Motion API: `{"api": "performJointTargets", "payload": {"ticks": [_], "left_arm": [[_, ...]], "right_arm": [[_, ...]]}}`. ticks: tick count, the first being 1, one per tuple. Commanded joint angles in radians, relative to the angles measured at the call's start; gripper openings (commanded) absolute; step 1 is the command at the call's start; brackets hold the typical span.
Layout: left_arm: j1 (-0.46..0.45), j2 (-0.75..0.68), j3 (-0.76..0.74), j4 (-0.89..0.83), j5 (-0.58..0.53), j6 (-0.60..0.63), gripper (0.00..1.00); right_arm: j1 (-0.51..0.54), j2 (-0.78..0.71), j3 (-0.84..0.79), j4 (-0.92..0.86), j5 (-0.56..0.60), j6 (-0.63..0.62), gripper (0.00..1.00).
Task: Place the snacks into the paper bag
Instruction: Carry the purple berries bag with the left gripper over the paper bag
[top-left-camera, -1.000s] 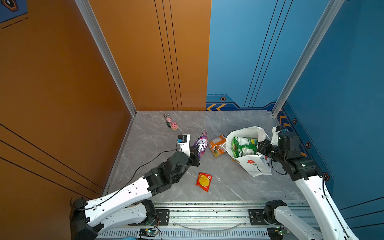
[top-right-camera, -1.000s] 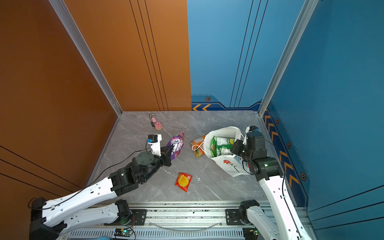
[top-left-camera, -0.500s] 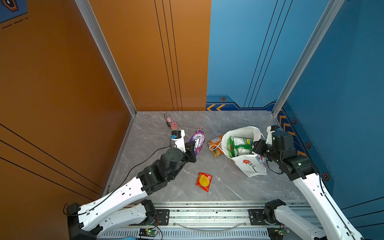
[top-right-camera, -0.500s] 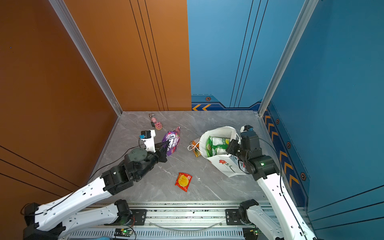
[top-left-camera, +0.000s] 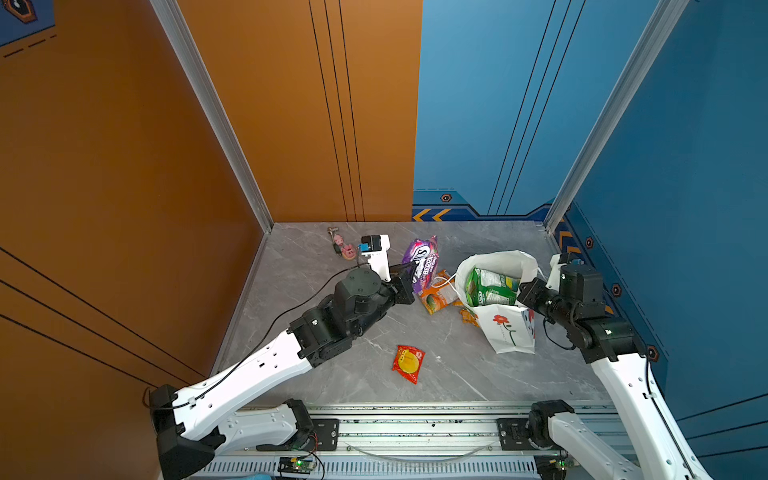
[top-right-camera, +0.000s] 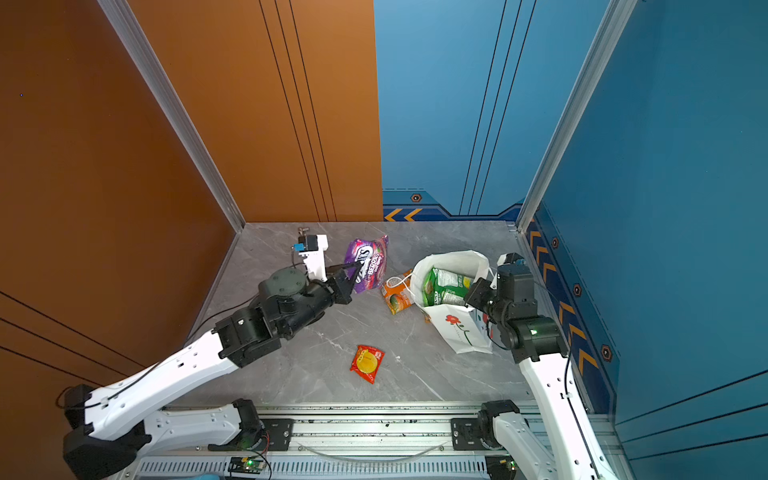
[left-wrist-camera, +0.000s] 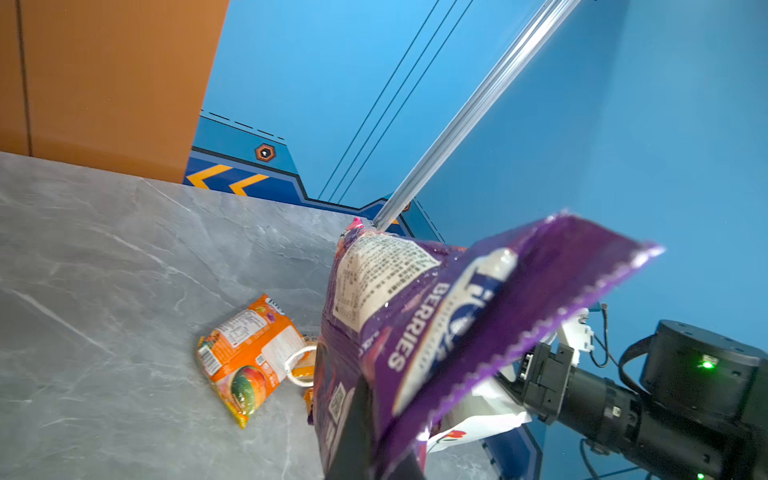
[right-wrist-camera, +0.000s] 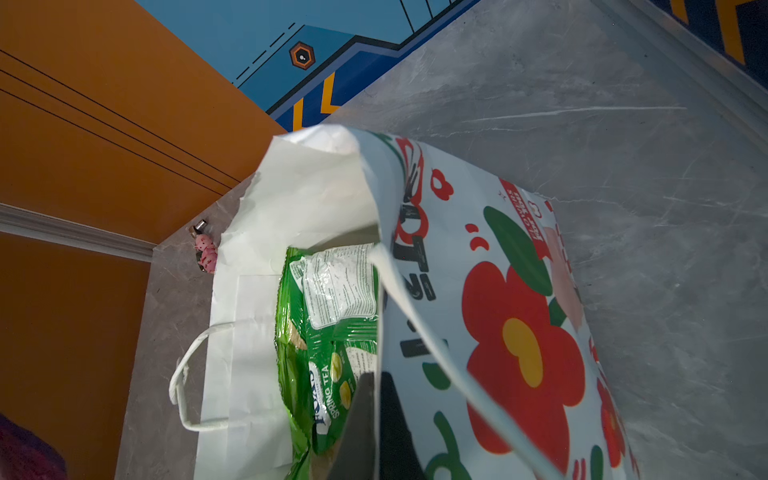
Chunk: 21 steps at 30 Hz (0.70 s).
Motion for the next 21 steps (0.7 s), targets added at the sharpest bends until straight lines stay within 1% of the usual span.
{"api": "performJointTargets", "payload": {"ticks": [1, 6, 15, 21], "left_arm": [[-0.011, 0.044, 0.091, 0.086, 0.08, -0.038, 0.0], [-0.024, 0.121, 0.177, 0.099, 0.103, -0.048, 0.0], [-0.053, 0.262, 0.297, 0.13, 0.168, -0.107, 0.0], [-0.077, 0.333, 0.343, 0.133, 0.187, -0.15, 0.0]], "right_arm": [[-0.029, -0.041, 0.01, 0.067, -0.018, -0.028, 0.0], [-0.061, -0.055, 0.004, 0.058, -0.029, -0.035, 0.0], [-0.068, -0.067, -0.014, 0.086, -0.062, -0.029, 0.0], [-0.067, -0.064, -0.013, 0.094, -0.083, -0.024, 0.0]]}}
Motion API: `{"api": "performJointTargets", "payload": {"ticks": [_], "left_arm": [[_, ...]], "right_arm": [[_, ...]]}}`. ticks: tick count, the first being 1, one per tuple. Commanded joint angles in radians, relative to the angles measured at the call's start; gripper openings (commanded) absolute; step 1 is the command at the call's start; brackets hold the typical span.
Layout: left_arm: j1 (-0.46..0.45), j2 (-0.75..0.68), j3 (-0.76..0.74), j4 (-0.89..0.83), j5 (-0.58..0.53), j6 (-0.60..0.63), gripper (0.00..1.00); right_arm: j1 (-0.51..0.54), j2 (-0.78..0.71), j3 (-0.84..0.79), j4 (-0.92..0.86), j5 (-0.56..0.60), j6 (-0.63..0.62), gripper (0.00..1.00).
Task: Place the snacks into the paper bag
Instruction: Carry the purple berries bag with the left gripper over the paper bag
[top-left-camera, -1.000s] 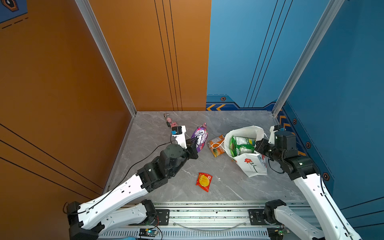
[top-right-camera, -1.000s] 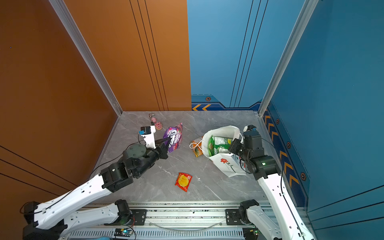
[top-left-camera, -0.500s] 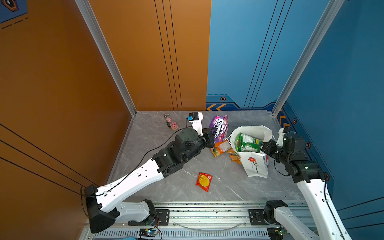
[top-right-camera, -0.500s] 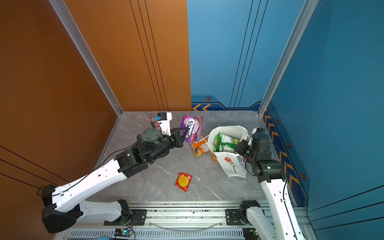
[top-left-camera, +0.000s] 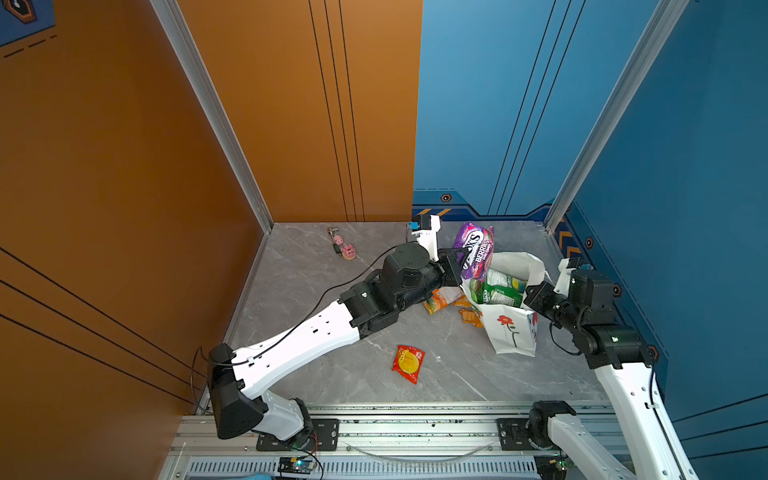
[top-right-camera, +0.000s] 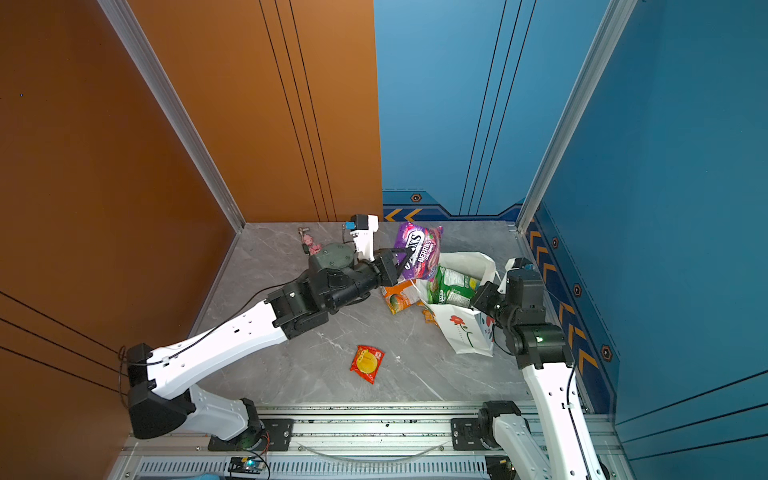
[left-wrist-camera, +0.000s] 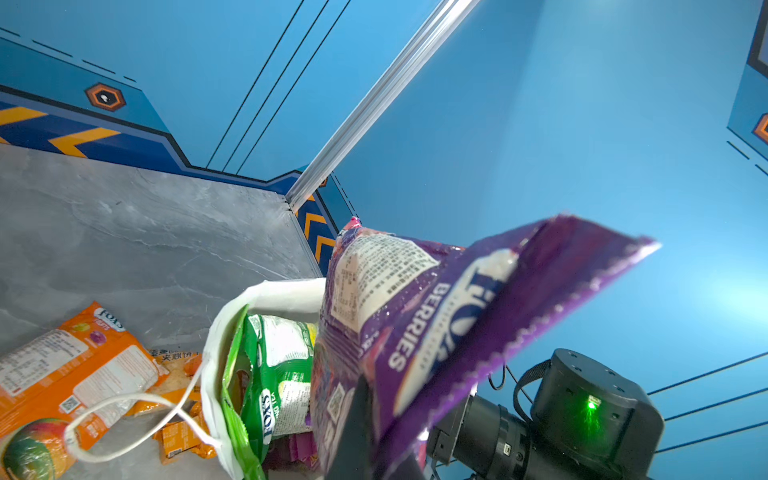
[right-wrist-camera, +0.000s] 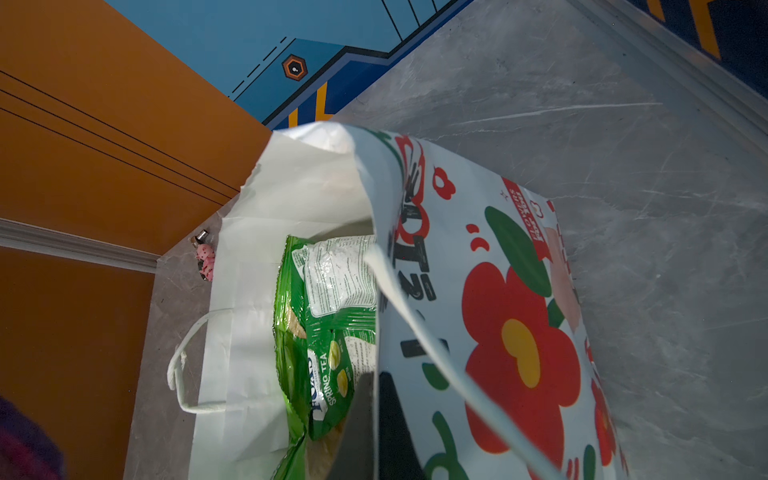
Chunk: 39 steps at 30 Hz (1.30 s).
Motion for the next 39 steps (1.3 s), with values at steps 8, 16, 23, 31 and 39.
{"api": "performJointTargets", "payload": {"ticks": [8, 16, 23, 31, 39], "left_arm": [[-0.038, 0.053, 0.05, 0.059, 0.051, -0.083, 0.0], [-0.067, 0.084, 0.052, 0.053, 0.05, -0.096, 0.0], [-0.068, 0.123, 0.067, 0.022, 0.049, -0.129, 0.0], [-0.057, 0.166, 0.089, -0.018, 0.084, -0.199, 0.0], [-0.051, 0.214, 0.112, -0.029, 0.113, -0.236, 0.0]], "right_arm": [[-0.003, -0.02, 0.014, 0.114, -0.029, -0.008, 0.0], [0.009, -0.012, 0.018, 0.133, -0.033, 0.005, 0.0], [0.035, -0.01, 0.02, 0.14, -0.021, 0.012, 0.0], [0.051, -0.004, 0.023, 0.153, -0.013, 0.013, 0.0], [0.068, -0.005, 0.024, 0.164, -0.005, 0.019, 0.0]]}}
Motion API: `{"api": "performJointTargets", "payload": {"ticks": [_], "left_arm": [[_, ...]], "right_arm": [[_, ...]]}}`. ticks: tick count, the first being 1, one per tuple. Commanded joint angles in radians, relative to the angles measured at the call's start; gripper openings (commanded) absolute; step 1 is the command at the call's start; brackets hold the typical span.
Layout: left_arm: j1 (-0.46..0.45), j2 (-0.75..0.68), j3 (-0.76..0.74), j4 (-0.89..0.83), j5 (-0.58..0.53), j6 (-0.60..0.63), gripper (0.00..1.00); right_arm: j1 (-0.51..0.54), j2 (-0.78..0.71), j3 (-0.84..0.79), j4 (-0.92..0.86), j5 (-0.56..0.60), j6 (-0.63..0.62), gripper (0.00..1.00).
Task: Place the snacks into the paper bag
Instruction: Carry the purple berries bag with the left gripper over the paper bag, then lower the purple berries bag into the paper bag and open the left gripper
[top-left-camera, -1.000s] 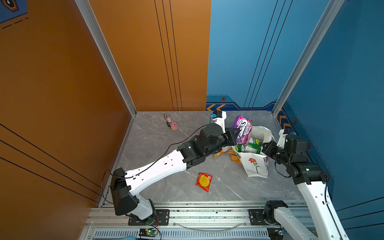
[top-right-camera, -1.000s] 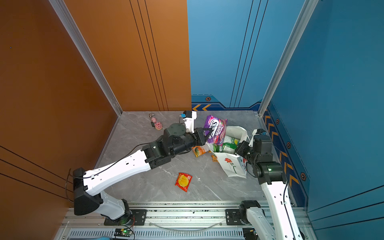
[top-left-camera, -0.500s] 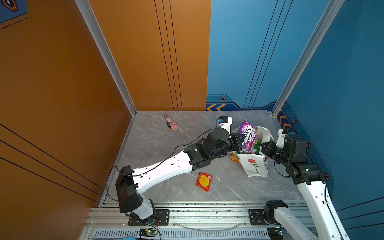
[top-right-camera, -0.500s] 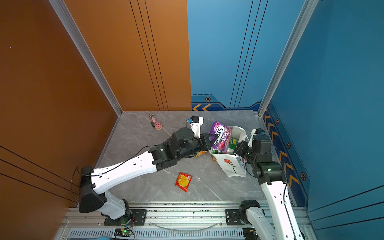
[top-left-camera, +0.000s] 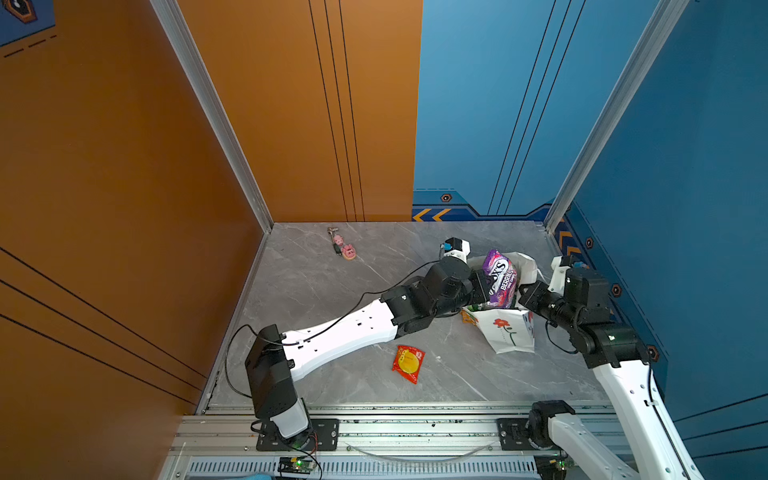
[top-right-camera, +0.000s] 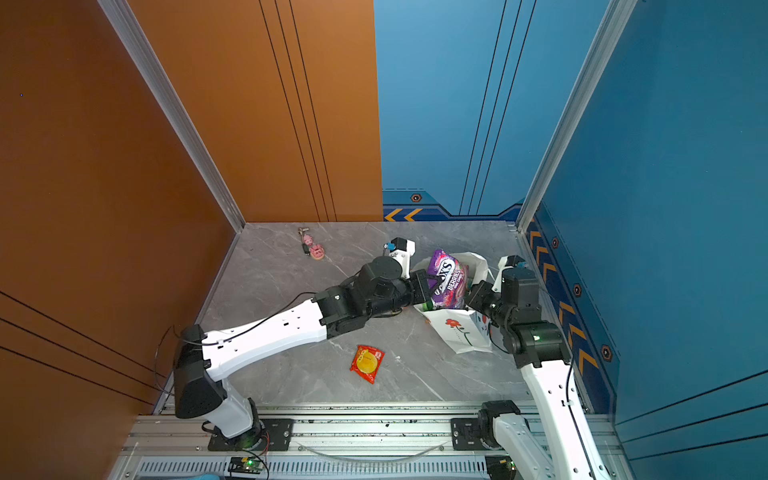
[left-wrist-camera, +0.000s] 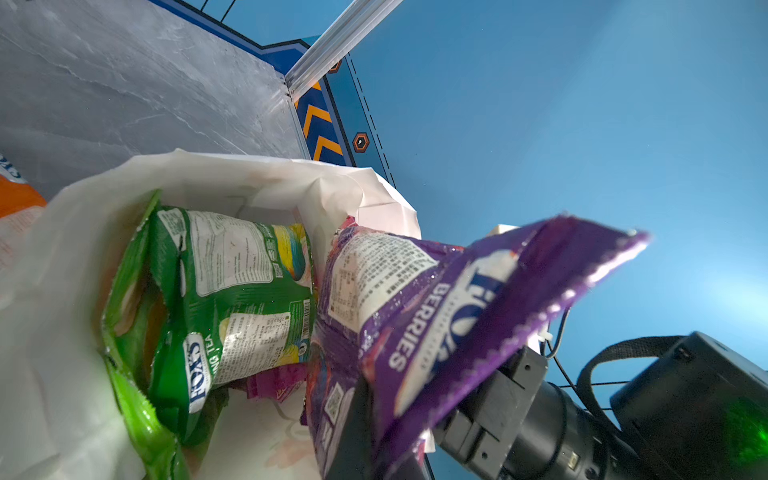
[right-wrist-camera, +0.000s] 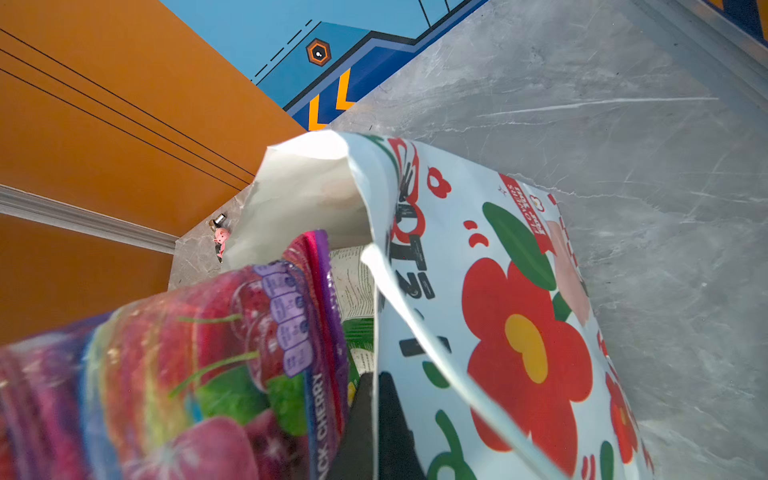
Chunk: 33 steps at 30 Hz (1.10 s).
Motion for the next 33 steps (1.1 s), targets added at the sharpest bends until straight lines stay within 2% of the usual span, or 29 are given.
{"api": "performJointTargets", "payload": {"ticks": [1, 18, 33], "left_arm": [[0.01, 0.017, 0.053, 0.017, 0.034, -0.027, 0.0], [0.039, 0.161, 0.136, -0.041, 0.119, -0.119, 0.0], [0.054, 0.262, 0.227, -0.174, 0.133, -0.123, 0.0]], "right_arm": [[0.015, -0.017, 0.023, 0.137, 0.012, 0.013, 0.0], [0.028, -0.026, 0.057, 0.101, 0.053, -0.006, 0.0], [0.028, -0.022, 0.081, 0.077, 0.085, -0.018, 0.0]]}}
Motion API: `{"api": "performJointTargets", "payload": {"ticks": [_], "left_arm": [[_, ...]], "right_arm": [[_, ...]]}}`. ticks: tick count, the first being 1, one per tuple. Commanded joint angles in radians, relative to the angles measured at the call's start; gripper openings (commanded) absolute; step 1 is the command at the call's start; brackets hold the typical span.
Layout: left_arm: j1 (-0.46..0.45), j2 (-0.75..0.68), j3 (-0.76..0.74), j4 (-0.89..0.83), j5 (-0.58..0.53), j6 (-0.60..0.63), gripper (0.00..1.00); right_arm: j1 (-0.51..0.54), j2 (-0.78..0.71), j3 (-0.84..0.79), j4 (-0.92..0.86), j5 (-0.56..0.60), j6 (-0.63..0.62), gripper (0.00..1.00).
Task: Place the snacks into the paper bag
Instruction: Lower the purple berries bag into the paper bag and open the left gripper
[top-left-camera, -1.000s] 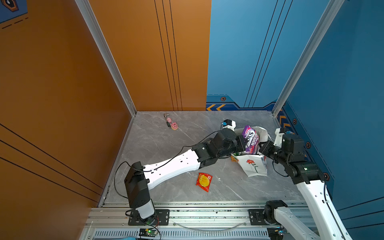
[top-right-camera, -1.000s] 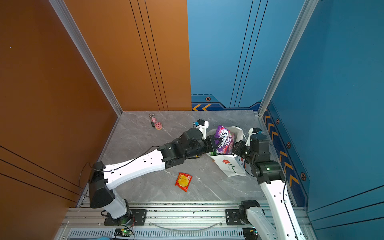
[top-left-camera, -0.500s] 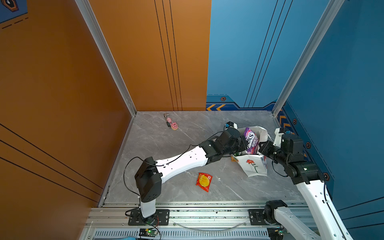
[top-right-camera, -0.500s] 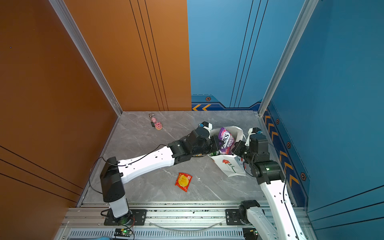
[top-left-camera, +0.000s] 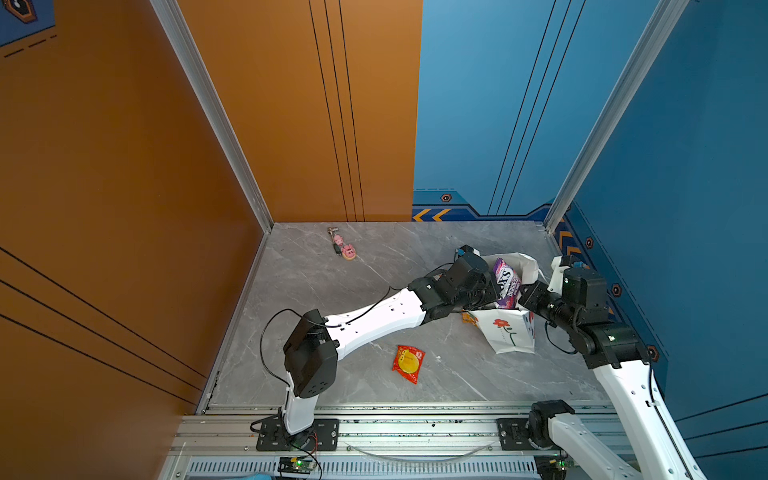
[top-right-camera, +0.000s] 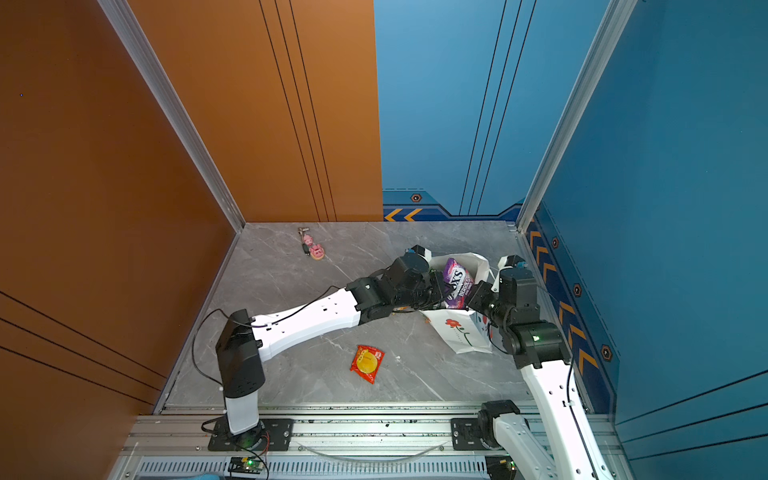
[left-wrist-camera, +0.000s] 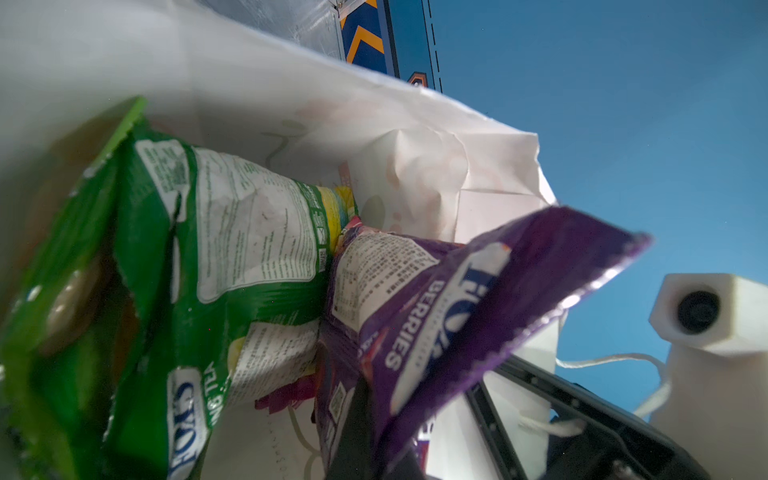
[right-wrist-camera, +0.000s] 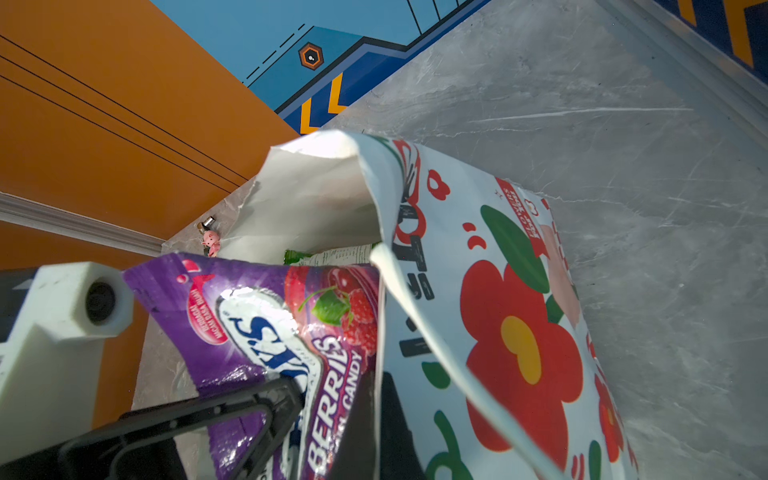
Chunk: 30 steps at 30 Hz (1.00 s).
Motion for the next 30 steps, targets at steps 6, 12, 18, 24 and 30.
{"api": "performJointTargets", "payload": {"ticks": [6, 12, 18, 24, 30], "left_arm": [[0.021, 0.056, 0.069, -0.081, 0.021, -0.008, 0.0], [0.025, 0.072, 0.082, -0.101, 0.012, -0.006, 0.01], [0.028, 0.092, 0.101, -0.119, 0.004, -0.001, 0.05], [0.028, 0.117, 0.127, -0.148, -0.002, 0.003, 0.11], [0.025, 0.124, 0.163, -0.199, -0.015, 0.037, 0.35]], "right_arm": [[0.006, -0.021, 0.073, 0.09, 0.037, -0.017, 0.0], [0.006, -0.024, 0.075, 0.077, 0.045, -0.019, 0.0], [0.005, -0.028, 0.073, 0.066, 0.06, -0.021, 0.0], [0.004, -0.034, 0.069, 0.06, 0.066, -0.021, 0.0], [0.003, -0.037, 0.063, 0.061, 0.068, -0.021, 0.0]]}}
